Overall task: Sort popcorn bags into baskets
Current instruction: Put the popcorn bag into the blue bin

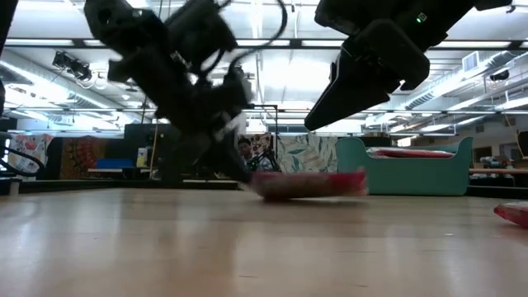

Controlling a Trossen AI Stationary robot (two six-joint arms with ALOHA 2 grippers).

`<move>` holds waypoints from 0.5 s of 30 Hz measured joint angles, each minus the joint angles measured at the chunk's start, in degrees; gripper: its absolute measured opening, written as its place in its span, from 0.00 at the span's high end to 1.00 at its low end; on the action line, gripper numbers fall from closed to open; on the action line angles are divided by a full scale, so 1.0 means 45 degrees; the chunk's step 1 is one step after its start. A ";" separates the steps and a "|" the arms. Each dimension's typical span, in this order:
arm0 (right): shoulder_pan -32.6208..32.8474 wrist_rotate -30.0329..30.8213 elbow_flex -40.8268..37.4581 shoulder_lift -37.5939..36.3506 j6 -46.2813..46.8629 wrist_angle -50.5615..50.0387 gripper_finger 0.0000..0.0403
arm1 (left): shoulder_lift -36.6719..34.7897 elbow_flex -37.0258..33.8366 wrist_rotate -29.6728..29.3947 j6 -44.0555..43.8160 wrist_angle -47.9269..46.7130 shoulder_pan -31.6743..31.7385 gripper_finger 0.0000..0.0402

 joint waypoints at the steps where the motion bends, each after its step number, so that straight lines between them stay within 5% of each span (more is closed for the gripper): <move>1: 0.0000 0.0005 0.0000 0.0000 -0.0026 -0.0003 0.49 | -0.0139 0.0116 0.0240 -0.0195 0.0060 0.0000 0.99; 15: 0.0041 0.0612 0.0000 -0.0010 -0.0695 -0.0408 0.50 | -0.0969 0.1020 0.1736 -0.1468 -0.0216 0.0005 1.00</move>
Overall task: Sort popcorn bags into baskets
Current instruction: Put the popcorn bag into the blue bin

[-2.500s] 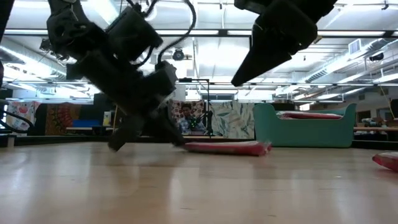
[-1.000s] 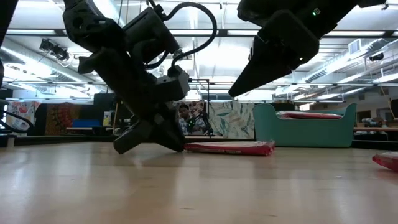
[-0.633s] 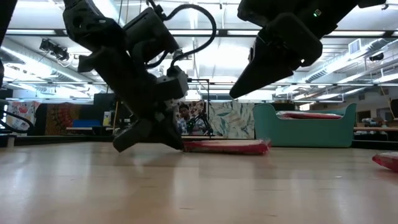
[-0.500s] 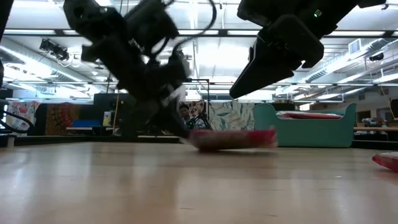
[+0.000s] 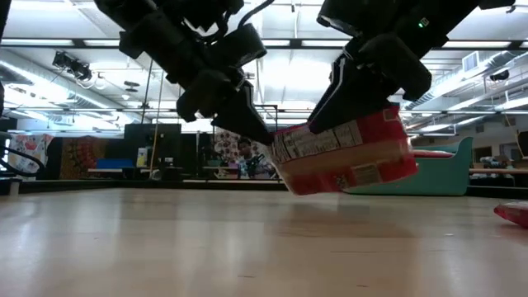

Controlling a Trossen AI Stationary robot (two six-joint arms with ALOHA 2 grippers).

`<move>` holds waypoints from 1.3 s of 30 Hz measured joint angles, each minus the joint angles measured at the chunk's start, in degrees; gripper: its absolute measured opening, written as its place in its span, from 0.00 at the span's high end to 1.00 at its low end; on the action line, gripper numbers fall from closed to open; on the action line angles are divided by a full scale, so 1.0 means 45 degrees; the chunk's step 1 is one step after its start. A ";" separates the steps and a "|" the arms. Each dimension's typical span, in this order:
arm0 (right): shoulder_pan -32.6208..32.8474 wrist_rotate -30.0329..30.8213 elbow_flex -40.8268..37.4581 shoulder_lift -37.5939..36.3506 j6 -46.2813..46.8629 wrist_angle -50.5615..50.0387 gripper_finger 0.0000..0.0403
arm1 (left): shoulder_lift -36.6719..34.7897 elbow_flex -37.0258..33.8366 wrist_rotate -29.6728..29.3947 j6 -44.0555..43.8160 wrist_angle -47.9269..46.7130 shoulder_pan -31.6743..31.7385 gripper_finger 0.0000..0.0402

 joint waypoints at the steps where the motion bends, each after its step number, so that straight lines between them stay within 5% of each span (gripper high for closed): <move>1: 0.0002 0.0007 0.0000 0.0000 0.0004 -0.0131 0.50 | 0.0000 0.0041 -0.0002 -0.0018 0.0001 0.0000 1.00; 7: -0.0003 0.0097 0.0000 -0.0005 0.0239 -0.1167 0.55 | -0.0082 0.0250 0.0004 0.0037 -0.0034 -0.0009 1.00; 15: -0.0007 0.0151 0.0005 -0.0010 0.1216 -0.2029 0.74 | -0.0185 0.0304 0.0040 0.0122 -0.0192 -0.0021 0.99; 23: -0.0007 -0.0243 0.0048 -0.0010 0.1468 -0.2624 0.95 | -0.0371 0.0304 -0.0048 0.0355 -0.0483 -0.0024 0.87; 30: 0.0073 0.0316 0.1319 -0.0005 0.3028 -0.7882 0.93 | -0.1771 0.0049 0.1512 0.0750 -0.0234 0.0281 0.86; 39: 0.0342 0.2348 0.1696 -0.0735 0.5337 -1.3325 0.94 | -0.3184 -0.2541 0.3650 0.0350 0.3745 0.1352 0.88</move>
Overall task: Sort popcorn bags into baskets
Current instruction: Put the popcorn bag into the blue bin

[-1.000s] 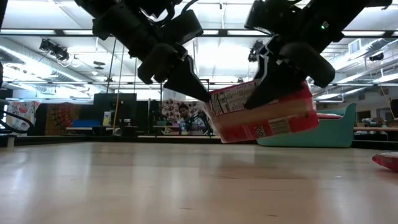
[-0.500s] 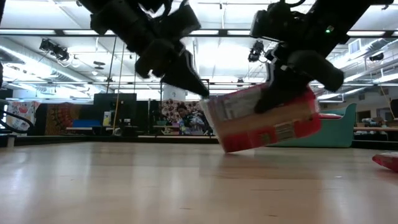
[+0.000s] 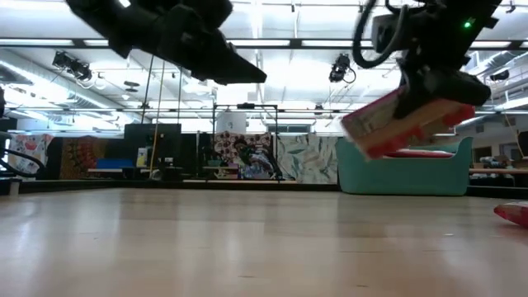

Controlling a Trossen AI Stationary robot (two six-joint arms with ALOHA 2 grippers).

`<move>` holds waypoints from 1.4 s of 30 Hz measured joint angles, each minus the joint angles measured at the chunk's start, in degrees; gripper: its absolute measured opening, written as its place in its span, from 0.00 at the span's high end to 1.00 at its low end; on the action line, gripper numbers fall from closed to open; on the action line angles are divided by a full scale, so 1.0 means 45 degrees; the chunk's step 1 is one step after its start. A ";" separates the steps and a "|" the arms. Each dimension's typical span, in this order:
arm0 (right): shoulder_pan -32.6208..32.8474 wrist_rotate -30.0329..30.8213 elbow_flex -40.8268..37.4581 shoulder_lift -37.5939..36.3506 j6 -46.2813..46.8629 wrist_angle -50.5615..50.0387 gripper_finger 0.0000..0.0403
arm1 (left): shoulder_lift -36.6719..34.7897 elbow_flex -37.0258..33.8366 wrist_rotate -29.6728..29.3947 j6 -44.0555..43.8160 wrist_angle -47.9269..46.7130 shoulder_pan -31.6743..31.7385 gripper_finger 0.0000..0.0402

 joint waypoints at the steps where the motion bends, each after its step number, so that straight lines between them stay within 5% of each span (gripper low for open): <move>1: 0.0000 0.0158 -0.0069 -0.0217 0.0252 -0.0414 0.94 | -0.0214 -0.0254 0.0004 -0.0023 0.0129 0.0100 0.88; 9: -0.0026 0.1889 -0.0596 -0.2826 0.0041 -0.1600 0.92 | -0.1988 -0.1533 0.0015 -0.0199 0.0643 0.0451 0.88; 19: -0.1915 0.3658 -0.2737 -0.4696 -0.3862 -0.1332 0.92 | -0.2587 -0.1959 0.0033 -0.0388 0.0794 0.0421 0.88; 32: -0.5728 0.5395 -0.4115 -0.4701 -0.8187 0.2729 0.91 | -0.2576 -0.1964 0.0025 -0.0626 0.0770 0.0416 0.88; 42: -0.6906 0.3983 -0.4115 -0.4700 -1.1525 0.6826 0.91 | -0.2576 -0.1964 0.0019 -0.0626 0.0770 0.0416 0.88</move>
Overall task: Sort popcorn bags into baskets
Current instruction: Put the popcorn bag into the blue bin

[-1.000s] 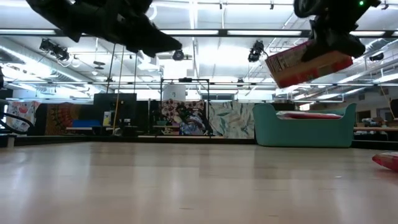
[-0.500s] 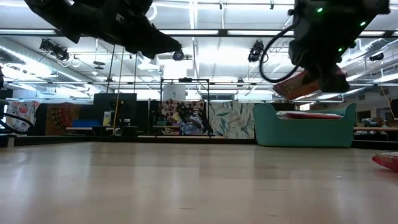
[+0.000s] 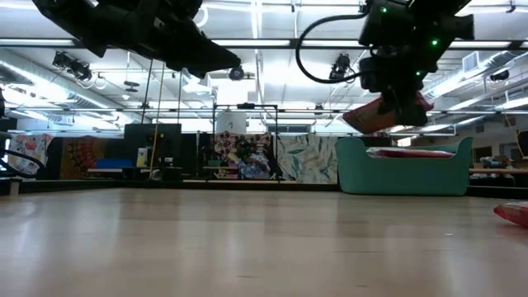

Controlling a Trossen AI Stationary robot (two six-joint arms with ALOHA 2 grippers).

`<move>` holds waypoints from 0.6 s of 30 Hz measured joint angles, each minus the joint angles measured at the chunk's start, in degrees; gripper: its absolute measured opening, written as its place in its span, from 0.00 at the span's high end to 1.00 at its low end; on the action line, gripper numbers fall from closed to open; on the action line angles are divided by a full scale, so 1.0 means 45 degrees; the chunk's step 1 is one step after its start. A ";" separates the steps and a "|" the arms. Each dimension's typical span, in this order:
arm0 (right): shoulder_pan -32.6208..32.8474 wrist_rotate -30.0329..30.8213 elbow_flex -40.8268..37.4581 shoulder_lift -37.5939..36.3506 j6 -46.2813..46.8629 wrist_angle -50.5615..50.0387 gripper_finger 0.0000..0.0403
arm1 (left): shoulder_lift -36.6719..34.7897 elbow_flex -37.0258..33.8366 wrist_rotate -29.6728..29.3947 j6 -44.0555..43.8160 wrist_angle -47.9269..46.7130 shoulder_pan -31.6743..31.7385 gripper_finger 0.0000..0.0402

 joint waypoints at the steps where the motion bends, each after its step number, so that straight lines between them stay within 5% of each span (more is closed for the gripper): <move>1: -0.0141 0.0011 0.0000 0.0000 -0.0036 0.0105 0.91 | 0.0000 0.0000 0.0000 0.0000 0.0000 0.0000 0.88; 18: -0.2517 -0.1350 0.0000 0.0010 -0.0075 0.0072 0.91 | 0.0000 0.0000 0.0000 0.0005 -0.0005 0.0000 0.88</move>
